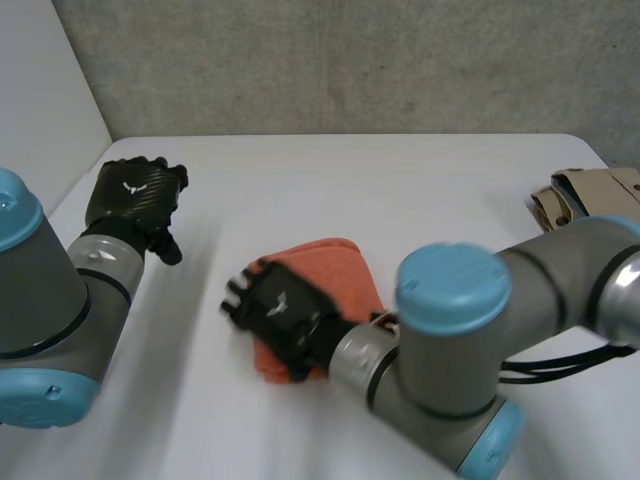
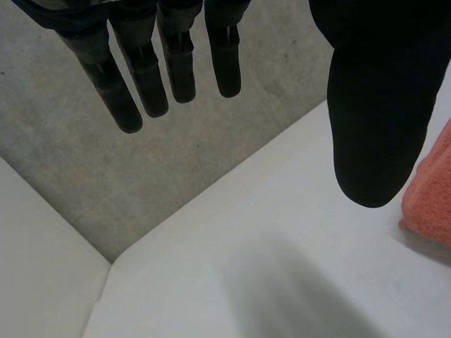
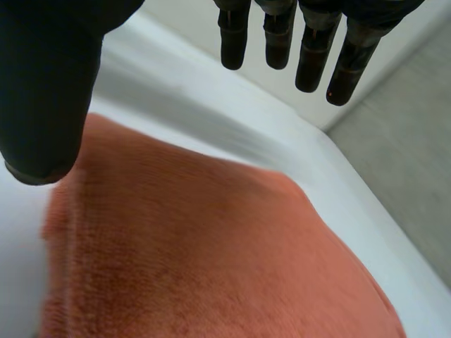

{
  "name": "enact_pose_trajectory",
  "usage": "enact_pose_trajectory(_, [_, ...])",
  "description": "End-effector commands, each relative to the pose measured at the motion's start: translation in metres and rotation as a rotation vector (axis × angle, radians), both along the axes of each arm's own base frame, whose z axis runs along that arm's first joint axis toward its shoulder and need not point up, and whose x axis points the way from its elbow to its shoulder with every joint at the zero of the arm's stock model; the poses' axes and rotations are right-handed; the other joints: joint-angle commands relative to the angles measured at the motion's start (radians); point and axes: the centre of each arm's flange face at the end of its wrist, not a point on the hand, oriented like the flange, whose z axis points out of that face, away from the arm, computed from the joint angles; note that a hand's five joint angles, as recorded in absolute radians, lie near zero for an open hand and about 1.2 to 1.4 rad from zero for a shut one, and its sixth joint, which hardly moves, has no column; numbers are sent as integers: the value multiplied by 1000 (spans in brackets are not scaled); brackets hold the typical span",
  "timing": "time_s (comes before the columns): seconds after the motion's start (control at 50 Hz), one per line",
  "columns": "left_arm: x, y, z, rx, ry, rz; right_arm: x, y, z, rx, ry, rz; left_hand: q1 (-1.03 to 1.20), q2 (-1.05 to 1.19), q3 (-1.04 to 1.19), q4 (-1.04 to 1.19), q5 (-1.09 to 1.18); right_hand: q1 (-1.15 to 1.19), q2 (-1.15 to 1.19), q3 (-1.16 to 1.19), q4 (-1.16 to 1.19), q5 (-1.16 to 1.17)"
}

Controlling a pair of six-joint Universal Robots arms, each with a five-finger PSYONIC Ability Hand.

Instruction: Fold the laundry.

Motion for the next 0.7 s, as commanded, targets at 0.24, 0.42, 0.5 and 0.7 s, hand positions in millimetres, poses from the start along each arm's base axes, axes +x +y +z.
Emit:
enact_pose_trajectory(0.24, [-86,39,-45,172,27,-318,-68,-101,31,409,-261,-441,5,13,14,22,26,-33,-70,-70,-79,-84])
enact_pose_trajectory(0.42, [-77,40,-79,308,-47,-244,-59,-117,-19,531,-131,-479,-7,2,3,10,15,-33,-70,-70,-79,-84])
enact_pose_trajectory(0.5, [-74,41,-89,345,-72,-239,-60,-117,-33,529,-59,-475,-45,-36,-36,-28,-23,-33,-70,-70,-79,-84])
enact_pose_trajectory(0.7, [-70,42,-106,392,-183,-252,-65,-119,-38,410,52,-483,-153,-145,-144,-137,-132,-33,-70,-70,-79,-84])
